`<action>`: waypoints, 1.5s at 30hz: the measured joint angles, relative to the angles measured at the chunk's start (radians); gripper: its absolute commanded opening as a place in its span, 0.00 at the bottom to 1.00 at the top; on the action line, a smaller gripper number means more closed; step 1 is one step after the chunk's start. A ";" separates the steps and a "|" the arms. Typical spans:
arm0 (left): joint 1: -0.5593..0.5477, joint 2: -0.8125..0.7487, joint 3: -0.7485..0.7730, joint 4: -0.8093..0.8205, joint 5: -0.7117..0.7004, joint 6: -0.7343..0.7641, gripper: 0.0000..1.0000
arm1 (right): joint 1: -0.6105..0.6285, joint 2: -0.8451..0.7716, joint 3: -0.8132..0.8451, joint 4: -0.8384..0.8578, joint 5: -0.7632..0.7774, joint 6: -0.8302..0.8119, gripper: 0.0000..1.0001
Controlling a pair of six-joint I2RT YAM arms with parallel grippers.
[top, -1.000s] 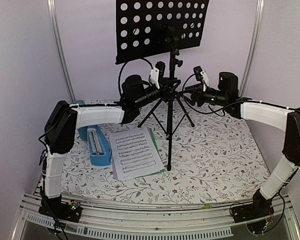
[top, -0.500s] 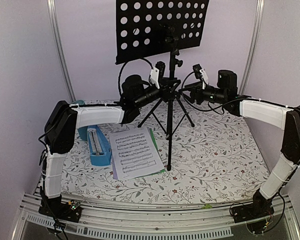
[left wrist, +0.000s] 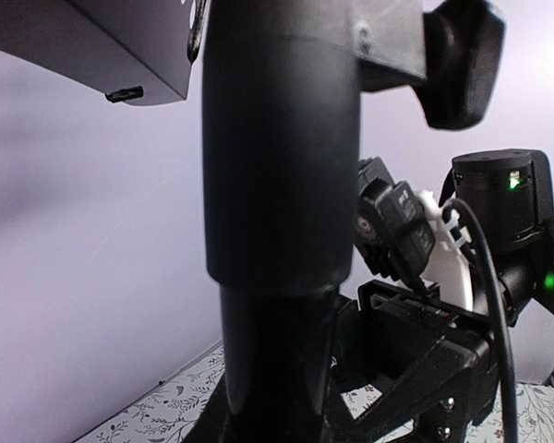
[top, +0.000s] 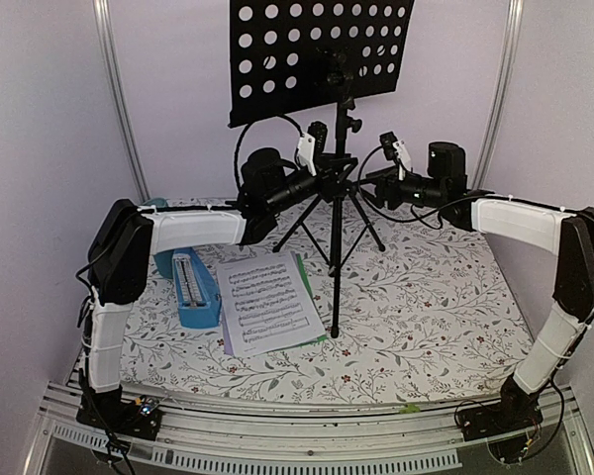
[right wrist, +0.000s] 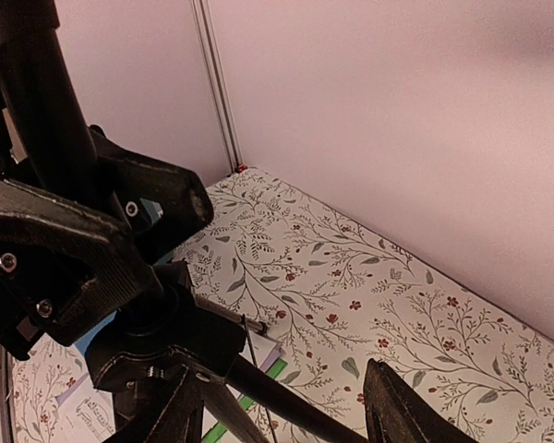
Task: Set up the instrument practice props
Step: Screw the knob on the music stand.
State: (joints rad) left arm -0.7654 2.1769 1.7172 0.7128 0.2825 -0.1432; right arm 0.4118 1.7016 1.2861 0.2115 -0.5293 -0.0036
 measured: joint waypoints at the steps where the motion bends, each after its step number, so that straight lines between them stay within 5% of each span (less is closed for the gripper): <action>1: 0.000 0.000 0.000 0.000 0.000 0.000 0.00 | 0.000 0.005 0.000 -0.009 0.000 -0.001 0.61; 20: 0.000 0.000 0.000 0.000 0.000 0.000 0.00 | 0.001 -0.042 -0.119 0.037 -0.080 0.048 0.66; 45: 0.000 0.000 0.000 0.000 0.002 0.000 0.00 | 0.011 -0.070 -0.027 0.045 -0.048 0.071 0.68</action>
State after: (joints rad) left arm -0.7658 2.1769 1.7172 0.7128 0.2848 -0.1432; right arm 0.4225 1.6318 1.2587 0.2565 -0.5774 0.0669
